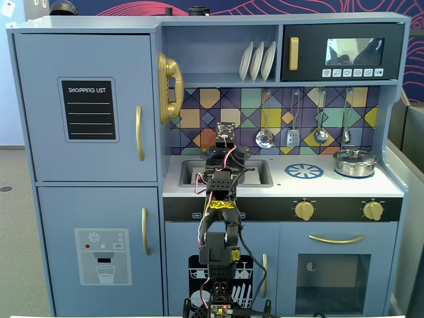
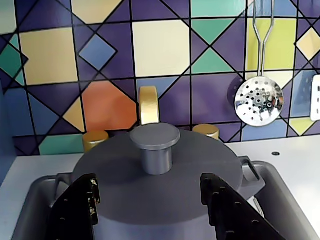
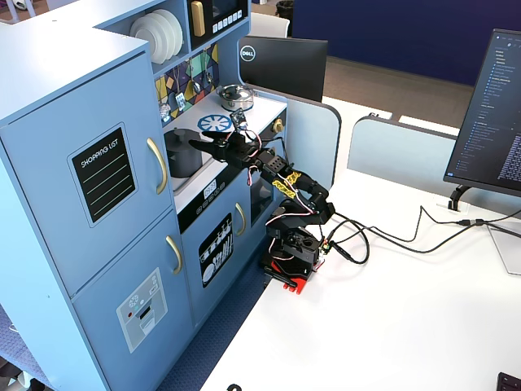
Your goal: Take off the lid from the gray recipient and place it on the counter
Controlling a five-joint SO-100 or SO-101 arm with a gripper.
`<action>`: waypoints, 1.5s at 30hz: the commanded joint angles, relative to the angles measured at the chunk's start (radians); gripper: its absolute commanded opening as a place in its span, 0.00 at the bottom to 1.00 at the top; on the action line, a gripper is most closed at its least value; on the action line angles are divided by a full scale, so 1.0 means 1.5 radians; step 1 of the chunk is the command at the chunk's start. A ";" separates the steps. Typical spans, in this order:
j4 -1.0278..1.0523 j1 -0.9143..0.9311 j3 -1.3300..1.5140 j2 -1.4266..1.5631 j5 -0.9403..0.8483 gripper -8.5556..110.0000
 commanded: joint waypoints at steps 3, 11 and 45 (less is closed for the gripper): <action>-0.058 -0.002 -0.076 -0.088 -0.009 0.21; -0.108 -0.001 -0.172 -0.234 -0.010 0.20; -0.032 0.076 -0.399 -0.289 -0.041 0.07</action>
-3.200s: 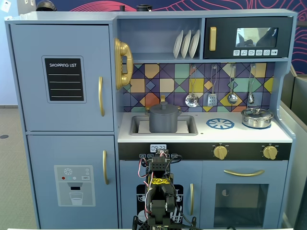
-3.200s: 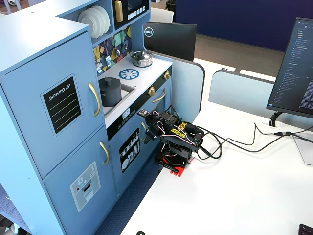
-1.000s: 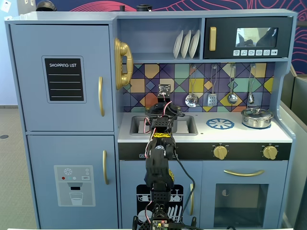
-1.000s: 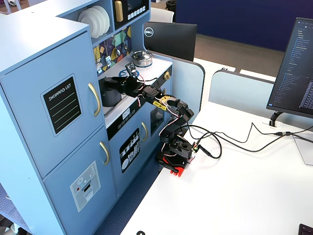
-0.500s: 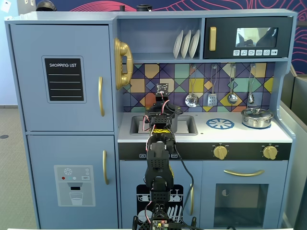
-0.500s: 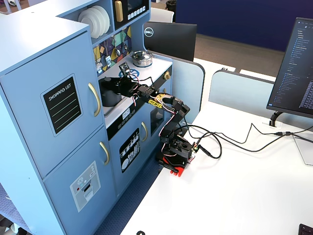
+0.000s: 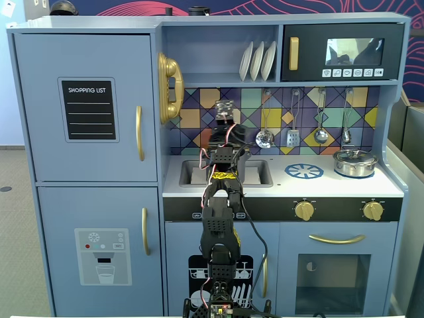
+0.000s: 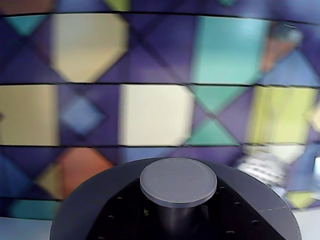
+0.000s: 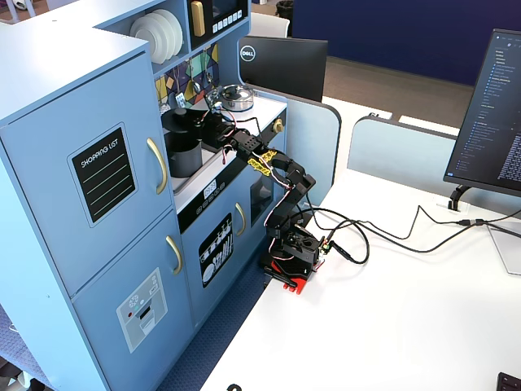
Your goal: Take off the lid from the gray recipient and place it on the counter
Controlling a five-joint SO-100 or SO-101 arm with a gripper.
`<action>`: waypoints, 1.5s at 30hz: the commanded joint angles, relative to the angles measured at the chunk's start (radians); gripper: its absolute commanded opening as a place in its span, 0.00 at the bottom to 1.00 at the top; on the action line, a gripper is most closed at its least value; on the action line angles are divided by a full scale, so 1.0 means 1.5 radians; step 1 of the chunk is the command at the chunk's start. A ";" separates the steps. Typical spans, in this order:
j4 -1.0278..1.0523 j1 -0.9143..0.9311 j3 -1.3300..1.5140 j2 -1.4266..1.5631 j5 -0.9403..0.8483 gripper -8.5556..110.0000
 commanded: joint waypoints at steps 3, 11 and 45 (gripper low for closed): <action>0.018 0.125 -0.048 0.058 0.011 0.07; -0.092 0.270 0.077 0.029 0.024 0.07; -0.334 0.337 0.217 -0.171 0.025 0.25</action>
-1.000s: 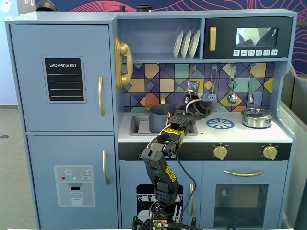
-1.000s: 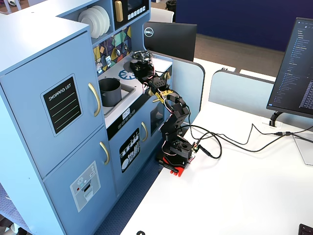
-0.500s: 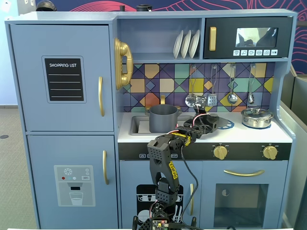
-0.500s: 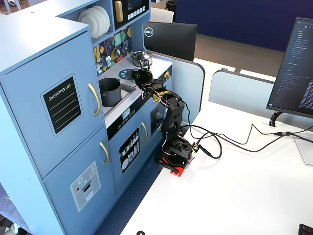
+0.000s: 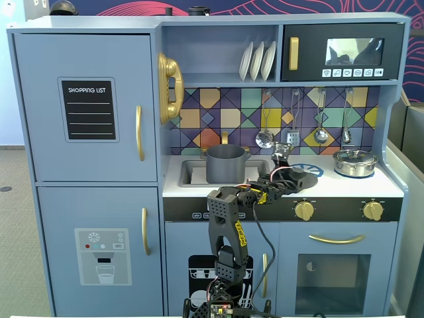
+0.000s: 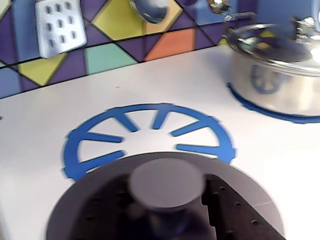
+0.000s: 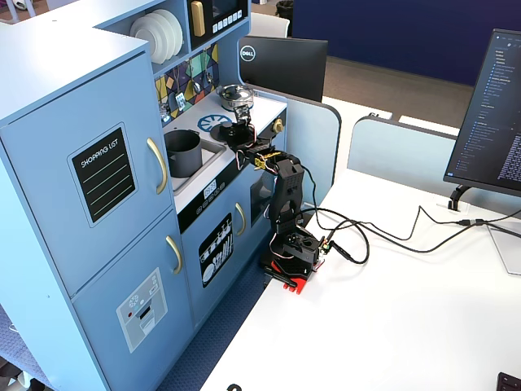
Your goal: Take off the lid from the gray recipient and place it on the counter
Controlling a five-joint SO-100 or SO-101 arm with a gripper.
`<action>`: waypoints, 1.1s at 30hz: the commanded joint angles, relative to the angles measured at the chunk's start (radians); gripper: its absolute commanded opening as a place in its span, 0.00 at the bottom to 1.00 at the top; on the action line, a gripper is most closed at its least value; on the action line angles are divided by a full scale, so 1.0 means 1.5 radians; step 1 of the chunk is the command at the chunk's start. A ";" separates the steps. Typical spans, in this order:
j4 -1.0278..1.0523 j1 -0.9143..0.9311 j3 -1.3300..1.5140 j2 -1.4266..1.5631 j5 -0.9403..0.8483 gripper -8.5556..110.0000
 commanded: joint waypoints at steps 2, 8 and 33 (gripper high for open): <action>0.001 0.019 -0.024 0.034 0.007 0.27; 0.061 0.005 -0.055 0.103 0.017 0.25; 0.982 -0.327 0.465 0.874 -0.008 0.07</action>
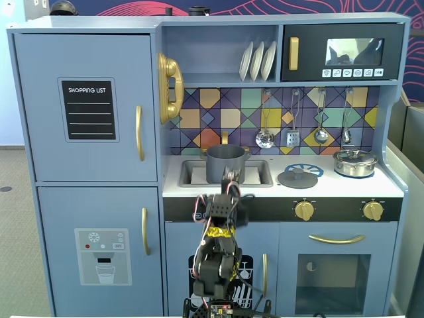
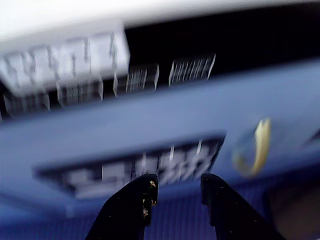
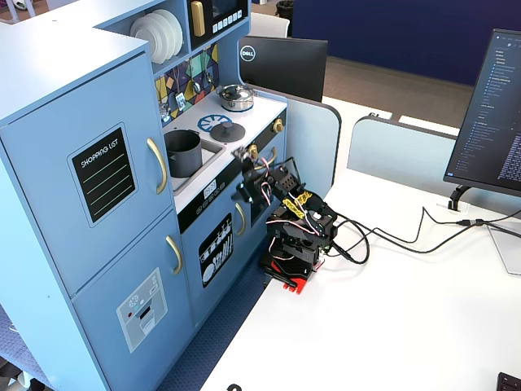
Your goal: Take off the lid from the gray recipient and place it on the counter
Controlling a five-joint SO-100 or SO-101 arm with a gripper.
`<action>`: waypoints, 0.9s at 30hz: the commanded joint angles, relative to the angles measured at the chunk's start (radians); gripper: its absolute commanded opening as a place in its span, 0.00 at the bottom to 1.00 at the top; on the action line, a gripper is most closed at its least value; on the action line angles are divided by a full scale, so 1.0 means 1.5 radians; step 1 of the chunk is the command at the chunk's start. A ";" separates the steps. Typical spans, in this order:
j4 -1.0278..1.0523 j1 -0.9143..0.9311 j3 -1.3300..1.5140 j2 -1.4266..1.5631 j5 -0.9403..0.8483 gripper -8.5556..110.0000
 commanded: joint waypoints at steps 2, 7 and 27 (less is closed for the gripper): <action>0.020 -0.044 0.127 0.043 0.002 0.07; 0.108 -0.080 0.219 0.090 -0.028 0.07; 0.299 -0.112 0.230 0.098 0.067 0.13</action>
